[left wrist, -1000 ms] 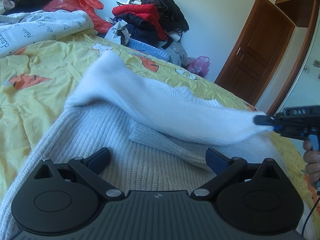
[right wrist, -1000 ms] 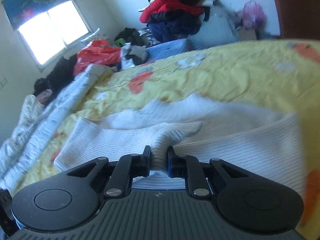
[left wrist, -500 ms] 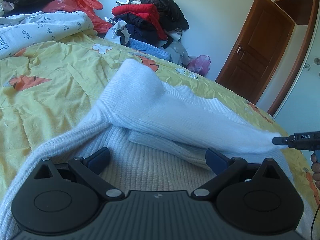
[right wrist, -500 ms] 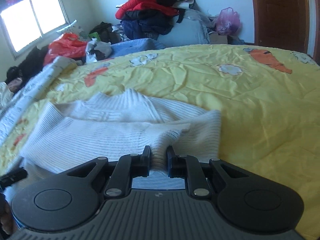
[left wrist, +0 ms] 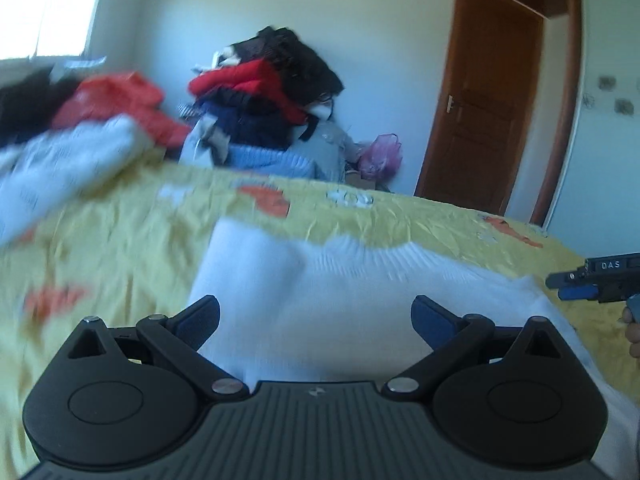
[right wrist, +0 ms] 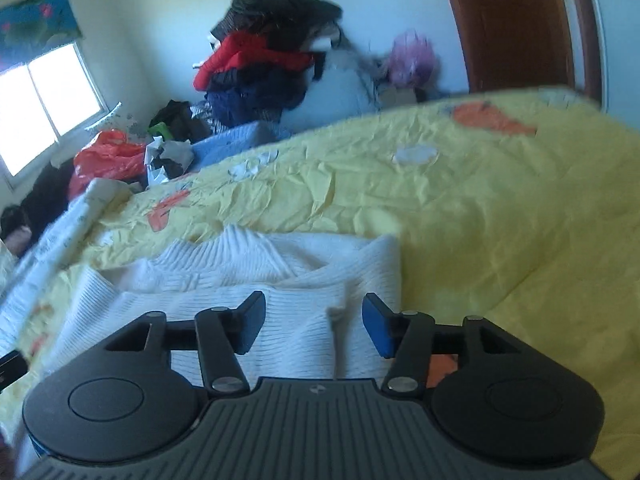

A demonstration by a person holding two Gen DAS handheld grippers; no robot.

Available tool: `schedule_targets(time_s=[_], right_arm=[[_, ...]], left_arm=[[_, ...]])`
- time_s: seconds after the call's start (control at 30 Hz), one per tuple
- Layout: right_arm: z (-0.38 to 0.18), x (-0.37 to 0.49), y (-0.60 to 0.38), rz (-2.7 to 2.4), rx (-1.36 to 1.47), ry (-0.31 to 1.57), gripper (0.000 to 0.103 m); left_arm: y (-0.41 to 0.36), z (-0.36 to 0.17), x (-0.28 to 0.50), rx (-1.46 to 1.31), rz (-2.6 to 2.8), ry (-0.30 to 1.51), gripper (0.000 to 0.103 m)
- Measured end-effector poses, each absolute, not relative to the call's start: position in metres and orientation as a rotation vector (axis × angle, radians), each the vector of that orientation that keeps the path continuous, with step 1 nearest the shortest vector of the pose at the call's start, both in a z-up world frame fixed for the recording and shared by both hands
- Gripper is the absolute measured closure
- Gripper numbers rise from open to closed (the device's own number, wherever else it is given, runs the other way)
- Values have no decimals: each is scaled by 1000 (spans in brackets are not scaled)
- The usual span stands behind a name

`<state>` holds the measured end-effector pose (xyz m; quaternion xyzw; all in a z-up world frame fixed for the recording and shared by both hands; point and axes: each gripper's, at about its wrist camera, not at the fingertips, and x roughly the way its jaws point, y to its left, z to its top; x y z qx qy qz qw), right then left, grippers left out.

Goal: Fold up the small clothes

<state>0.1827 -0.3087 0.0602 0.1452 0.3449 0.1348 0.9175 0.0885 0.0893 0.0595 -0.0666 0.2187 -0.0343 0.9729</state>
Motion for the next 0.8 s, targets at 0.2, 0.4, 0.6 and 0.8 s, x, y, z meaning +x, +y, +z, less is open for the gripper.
schedule_targets(time_s=[0.2,0.4,0.6,0.8], right_arm=[[37,215,-284,278,238,804,57],[51,199,-283,305,98,707,98],[27,196,-285,264,78,715,96],[36,188,-290,230,145,714,63]], left_arm=[[83,44,174,-18,-40,584,0],[85,8,210,0,17,708,0],[86,-1,212,-11,29,694,0],[78,15,192,20,77,664,0]])
